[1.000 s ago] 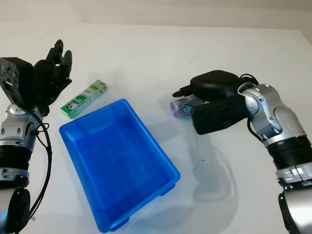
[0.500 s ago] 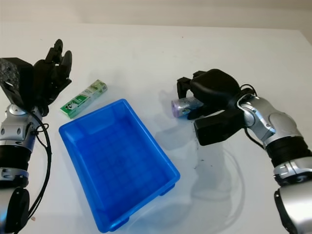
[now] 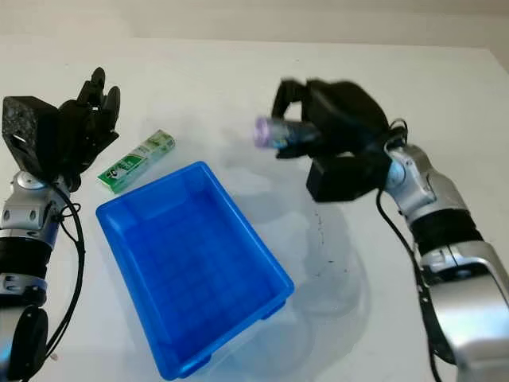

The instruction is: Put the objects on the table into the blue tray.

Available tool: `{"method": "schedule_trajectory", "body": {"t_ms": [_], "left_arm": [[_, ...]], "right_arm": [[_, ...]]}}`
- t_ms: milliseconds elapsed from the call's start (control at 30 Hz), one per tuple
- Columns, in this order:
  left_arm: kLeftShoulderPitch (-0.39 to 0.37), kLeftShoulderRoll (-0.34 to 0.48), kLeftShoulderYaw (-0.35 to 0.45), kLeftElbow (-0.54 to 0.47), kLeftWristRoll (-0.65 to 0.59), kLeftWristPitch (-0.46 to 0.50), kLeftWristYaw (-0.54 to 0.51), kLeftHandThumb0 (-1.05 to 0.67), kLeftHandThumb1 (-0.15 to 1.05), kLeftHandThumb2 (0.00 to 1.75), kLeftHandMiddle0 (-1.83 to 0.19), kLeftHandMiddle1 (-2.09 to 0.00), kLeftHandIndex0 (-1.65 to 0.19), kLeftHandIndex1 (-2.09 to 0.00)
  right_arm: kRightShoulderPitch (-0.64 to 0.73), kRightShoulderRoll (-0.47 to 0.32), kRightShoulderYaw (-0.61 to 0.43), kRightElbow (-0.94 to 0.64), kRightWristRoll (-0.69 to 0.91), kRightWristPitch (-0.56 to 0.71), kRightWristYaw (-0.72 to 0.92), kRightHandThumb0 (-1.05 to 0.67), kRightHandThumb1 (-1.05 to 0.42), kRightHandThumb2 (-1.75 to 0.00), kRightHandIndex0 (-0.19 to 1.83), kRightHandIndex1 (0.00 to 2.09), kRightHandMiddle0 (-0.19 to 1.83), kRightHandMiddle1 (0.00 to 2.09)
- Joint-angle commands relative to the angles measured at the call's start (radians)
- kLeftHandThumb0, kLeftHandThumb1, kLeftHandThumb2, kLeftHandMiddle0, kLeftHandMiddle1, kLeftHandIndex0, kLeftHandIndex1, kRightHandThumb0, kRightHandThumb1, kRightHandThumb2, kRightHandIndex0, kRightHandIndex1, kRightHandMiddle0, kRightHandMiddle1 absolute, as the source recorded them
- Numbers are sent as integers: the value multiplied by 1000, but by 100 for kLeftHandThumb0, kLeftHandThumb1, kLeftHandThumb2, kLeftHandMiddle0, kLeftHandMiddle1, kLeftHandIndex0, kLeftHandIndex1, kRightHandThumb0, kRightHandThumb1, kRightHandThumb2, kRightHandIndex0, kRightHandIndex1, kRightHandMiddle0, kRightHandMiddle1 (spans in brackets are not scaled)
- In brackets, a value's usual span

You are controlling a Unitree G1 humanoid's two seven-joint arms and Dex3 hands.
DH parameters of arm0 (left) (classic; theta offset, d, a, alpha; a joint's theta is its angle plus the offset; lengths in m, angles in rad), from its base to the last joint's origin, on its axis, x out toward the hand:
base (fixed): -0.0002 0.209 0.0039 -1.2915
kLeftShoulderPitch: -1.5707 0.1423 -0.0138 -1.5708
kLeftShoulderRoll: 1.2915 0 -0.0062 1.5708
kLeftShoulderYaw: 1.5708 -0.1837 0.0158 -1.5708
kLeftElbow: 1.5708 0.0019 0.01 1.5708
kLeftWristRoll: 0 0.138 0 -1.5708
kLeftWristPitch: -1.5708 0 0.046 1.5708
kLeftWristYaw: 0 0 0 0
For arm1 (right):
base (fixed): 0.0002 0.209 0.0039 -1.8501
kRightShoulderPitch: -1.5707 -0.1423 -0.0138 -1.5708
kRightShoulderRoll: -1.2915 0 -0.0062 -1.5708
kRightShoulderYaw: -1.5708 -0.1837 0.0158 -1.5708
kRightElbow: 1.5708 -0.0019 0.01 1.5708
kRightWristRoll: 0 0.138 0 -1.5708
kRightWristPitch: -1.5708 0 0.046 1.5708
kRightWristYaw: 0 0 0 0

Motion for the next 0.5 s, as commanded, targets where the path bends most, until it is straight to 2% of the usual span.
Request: {"method": "schedule_trajectory", "body": {"t_ms": [0, 267, 467], "left_arm": [[-16, 6, 0, 7, 1, -10, 5, -74, 105, 67, 19, -3, 19, -1], [-5, -1, 5, -4, -15, -6, 2, -73, 105, 66, 19, -3, 19, 0], [-6, -5, 2, -2, -14, -9, 18, -73, 105, 66, 19, -3, 19, -1]], "right_arm": [[-1, 27, -35, -103, 77, 15, 57, -34, -105, -24, 105, 209, 87, 209], [110, 86, -58, -501, 336, 267, 344, -40, -105, -30, 105, 209, 82, 209], [150, 102, -46, -683, 435, 457, 505, -45, -105, -29, 107, 209, 79, 209]]}}
